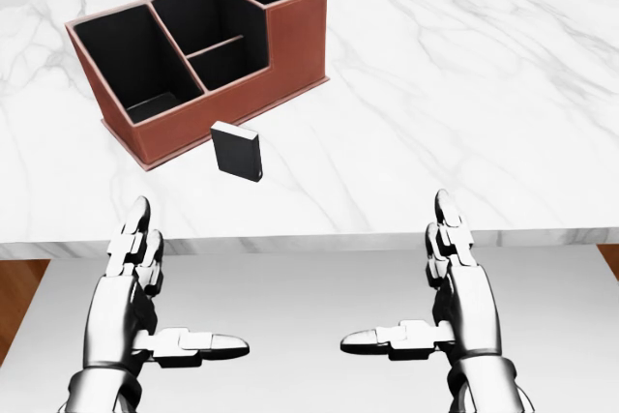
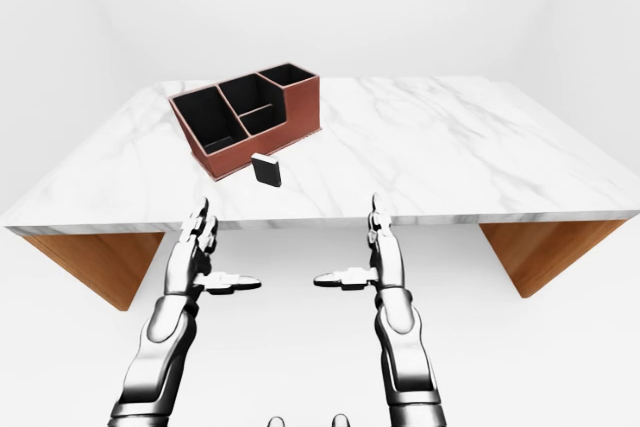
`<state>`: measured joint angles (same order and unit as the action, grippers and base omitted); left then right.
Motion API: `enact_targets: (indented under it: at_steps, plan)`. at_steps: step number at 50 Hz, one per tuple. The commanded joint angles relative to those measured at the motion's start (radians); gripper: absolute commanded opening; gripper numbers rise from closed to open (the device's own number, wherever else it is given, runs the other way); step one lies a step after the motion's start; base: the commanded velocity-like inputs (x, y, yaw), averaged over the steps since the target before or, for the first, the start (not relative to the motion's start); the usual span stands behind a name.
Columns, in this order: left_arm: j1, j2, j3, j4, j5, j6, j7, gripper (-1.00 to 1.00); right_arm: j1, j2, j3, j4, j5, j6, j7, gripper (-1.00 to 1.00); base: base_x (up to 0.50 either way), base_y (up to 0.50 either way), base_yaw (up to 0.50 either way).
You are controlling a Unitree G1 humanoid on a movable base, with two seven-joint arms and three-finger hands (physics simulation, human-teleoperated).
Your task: Pick up the book and place it in the left compartment of the caddy.
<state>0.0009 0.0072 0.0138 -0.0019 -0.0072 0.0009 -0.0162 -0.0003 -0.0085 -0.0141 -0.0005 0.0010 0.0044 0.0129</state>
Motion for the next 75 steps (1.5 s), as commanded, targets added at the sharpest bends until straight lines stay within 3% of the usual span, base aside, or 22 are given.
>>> enact_targets:
  at_steps: [1, 6, 14, 18, 19, 20, 30, 40, 56, 75]
  plan:
    - [0.007, 0.011, 0.02, -0.021, -0.011, 0.011, -0.028, 1.0, 0.0, -0.013, -0.023, -0.001, -0.002, 0.007, 0.022, 1.0, 0.0, 0.0, 0.0]
    - [0.011, 0.011, 0.021, -0.032, -0.01, 0.014, -0.029, 1.0, -0.001, -0.01, -0.025, 0.0, -0.001, 0.002, 0.014, 1.0, 0.0, 0.0, 0.0]
    - [0.015, 0.012, 0.025, -0.068, -0.017, 0.041, -0.033, 1.0, -0.001, -0.012, -0.024, 0.001, 0.002, 0.001, 0.018, 1.0, 0.0, 0.0, 0.0]
    - [0.017, 0.013, 0.027, -0.099, -0.017, 0.06, -0.032, 1.0, -0.001, -0.01, -0.025, 0.003, 0.006, -0.002, 0.016, 1.0, 0.0, 0.0, 0.0]
    - [0.02, 0.013, 0.027, -0.126, -0.023, 0.083, -0.035, 1.0, -0.001, -0.01, -0.025, 0.003, 0.006, -0.004, 0.016, 1.0, 0.0, 0.0, 0.0]
    - [0.022, 0.013, 0.027, -0.141, -0.023, 0.086, -0.035, 1.0, -0.001, -0.01, -0.025, 0.003, 0.007, -0.004, 0.016, 1.0, 0.0, 0.0, 0.0]
    - [0.012, 0.015, 0.035, -0.238, -0.036, 0.086, -0.041, 1.0, -0.006, -0.01, -0.026, 0.02, 0.023, -0.046, 0.029, 1.0, 0.0, 0.0, 0.0]
    - [0.004, 0.025, 0.05, -0.276, -0.03, 0.086, -0.048, 1.0, -0.005, -0.012, -0.024, 0.016, 0.018, -0.036, 0.029, 1.0, 0.0, 0.0, 0.0]
    - [-0.001, 0.032, 0.075, -0.361, -0.044, 0.086, -0.065, 1.0, -0.01, -0.013, -0.024, 0.031, 0.02, -0.074, 0.046, 1.0, 0.0, 0.0, 0.0]
    - [-0.013, 0.038, 0.093, -0.381, -0.055, 0.086, -0.069, 1.0, -0.011, -0.015, -0.023, 0.032, 0.011, -0.075, 0.052, 1.0, 0.0, 0.0, 0.0]
